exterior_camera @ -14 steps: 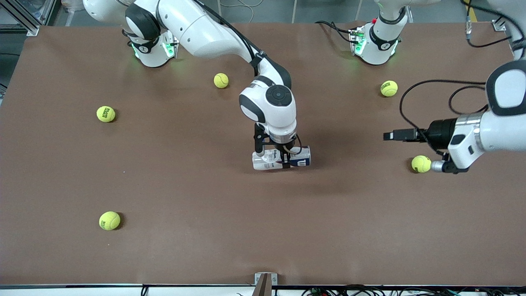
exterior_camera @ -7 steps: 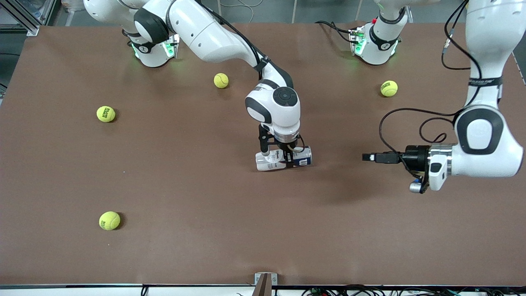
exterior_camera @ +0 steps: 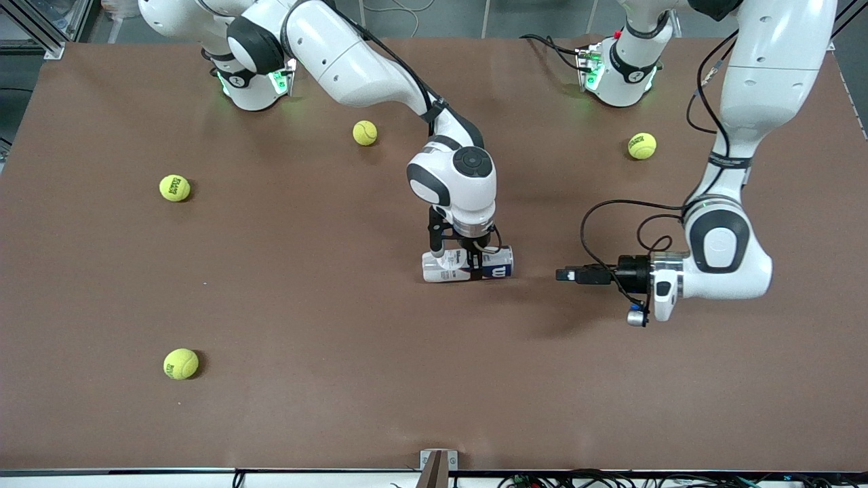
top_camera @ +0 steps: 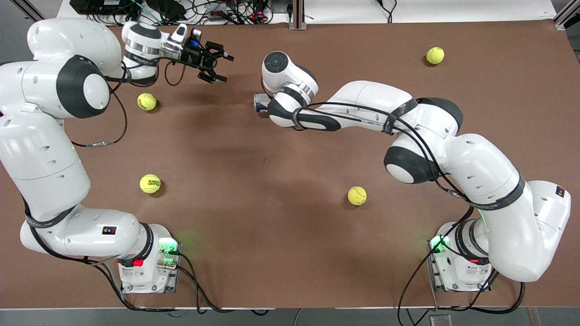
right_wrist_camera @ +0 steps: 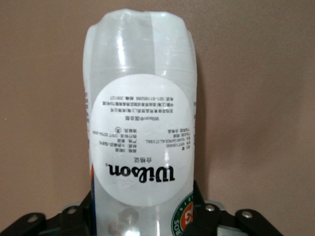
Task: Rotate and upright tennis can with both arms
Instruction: 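Lower the can with the right gripper while the left gripper reaches its end, then grasp the can end with the left gripper while the right gripper releases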
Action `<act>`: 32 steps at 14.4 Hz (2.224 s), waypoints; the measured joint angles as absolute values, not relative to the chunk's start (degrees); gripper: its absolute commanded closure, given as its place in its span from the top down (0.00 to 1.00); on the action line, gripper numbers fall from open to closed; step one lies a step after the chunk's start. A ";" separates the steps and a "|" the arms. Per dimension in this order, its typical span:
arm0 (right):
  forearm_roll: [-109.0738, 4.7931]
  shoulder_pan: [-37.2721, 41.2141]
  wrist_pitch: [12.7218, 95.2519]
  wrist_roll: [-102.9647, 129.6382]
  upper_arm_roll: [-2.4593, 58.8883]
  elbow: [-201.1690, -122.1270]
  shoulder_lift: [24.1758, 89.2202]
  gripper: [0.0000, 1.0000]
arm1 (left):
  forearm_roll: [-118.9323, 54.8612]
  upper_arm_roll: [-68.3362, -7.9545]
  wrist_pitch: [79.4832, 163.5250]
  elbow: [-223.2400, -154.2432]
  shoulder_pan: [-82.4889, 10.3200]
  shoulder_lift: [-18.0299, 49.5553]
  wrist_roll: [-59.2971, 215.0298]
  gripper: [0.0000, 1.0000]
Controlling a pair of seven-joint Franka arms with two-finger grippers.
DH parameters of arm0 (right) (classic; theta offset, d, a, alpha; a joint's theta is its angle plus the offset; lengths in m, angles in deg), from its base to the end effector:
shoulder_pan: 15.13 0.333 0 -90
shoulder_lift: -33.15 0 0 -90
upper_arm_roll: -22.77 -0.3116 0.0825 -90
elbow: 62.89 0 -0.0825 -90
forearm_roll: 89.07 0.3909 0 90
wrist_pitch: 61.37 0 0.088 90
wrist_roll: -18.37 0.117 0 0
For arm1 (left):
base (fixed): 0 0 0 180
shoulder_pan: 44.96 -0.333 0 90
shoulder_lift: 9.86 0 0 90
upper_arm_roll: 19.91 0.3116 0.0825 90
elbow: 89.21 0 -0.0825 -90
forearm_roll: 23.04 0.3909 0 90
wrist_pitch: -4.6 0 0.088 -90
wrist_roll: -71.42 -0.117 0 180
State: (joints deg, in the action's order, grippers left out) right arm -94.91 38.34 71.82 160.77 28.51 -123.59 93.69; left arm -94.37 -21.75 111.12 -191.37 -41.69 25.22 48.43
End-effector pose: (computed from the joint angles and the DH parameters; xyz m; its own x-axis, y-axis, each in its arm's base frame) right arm 0.5188 0.6086 0.1886 0.0474 -0.9975 -0.0521 -0.9653 -0.0323 -0.2590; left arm 0.6227 -0.1372 0.2060 0.9390 0.0386 -0.3419 0.3265 -0.4129 0.8502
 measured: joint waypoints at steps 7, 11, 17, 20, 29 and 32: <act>-94.91 38.42 71.18 160.86 28.76 -122.10 94.07 1.00 | -103.95 -23.61 116.36 -200.19 -41.48 25.24 35.54 1.00; -94.91 38.42 64.75 160.87 28.79 -117.94 93.78 1.00 | -111.84 -23.76 117.30 -204.69 -40.45 25.61 27.85 1.00; -94.91 37.85 56.92 160.12 28.39 -114.51 89.80 1.00 | -119.44 -23.88 120.61 -204.75 -35.24 26.94 23.62 1.00; -94.90 34.18 52.31 154.68 25.50 -114.40 86.70 1.00 | -120.09 -23.89 121.66 -203.73 -34.64 27.50 23.15 0.94; -91.35 16.12 35.83 109.58 20.07 -114.36 75.80 1.00 | -121.11 -23.91 123.63 -201.98 -33.05 27.78 23.15 0.00; -89.90 8.24 32.11 89.54 20.04 -117.64 72.25 1.00 | -121.12 -23.90 123.68 -201.85 -33.06 27.79 23.09 0.00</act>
